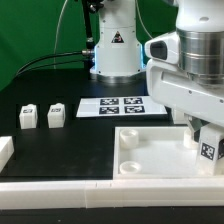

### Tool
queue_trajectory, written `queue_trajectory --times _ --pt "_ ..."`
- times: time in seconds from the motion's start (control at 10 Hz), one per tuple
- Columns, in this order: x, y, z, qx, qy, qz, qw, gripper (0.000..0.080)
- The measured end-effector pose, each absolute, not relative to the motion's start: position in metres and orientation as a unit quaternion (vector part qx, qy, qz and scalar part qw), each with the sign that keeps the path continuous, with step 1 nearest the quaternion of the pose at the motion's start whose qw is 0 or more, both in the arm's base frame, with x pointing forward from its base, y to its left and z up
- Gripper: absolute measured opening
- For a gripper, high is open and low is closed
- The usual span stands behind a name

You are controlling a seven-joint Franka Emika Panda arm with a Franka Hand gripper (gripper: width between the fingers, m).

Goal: Assemble one leg

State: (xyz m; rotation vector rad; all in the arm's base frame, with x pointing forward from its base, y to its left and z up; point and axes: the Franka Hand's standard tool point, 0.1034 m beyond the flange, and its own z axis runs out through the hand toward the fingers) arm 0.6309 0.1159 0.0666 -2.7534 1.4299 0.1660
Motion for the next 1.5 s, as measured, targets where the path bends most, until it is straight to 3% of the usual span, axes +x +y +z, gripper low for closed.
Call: queue_trajectory --times 0.7,1.1,1.2,1.3,1.4,1.5 --pt "0.6316 0.1151 0.0689 -0.640 0.767 0.044 -0.010 0.0291" --pt "0.6306 0.1172 0.0687 -0.611 0.790 0.045 -0.012 0.0291" --pt "0.6302 0.1188 0.0681 -0.621 0.783 0.046 -0.011 0.0464" --pt "0.6301 0.1192 0.0681 -0.621 0.782 0.046 -0.011 0.0583" --pt "0.6300 0.1195 0.0680 -0.622 0.781 0.047 -0.011 0.0583" --pt "0.6299 0.1199 0.0679 -0.624 0.780 0.047 -0.011 0.0634"
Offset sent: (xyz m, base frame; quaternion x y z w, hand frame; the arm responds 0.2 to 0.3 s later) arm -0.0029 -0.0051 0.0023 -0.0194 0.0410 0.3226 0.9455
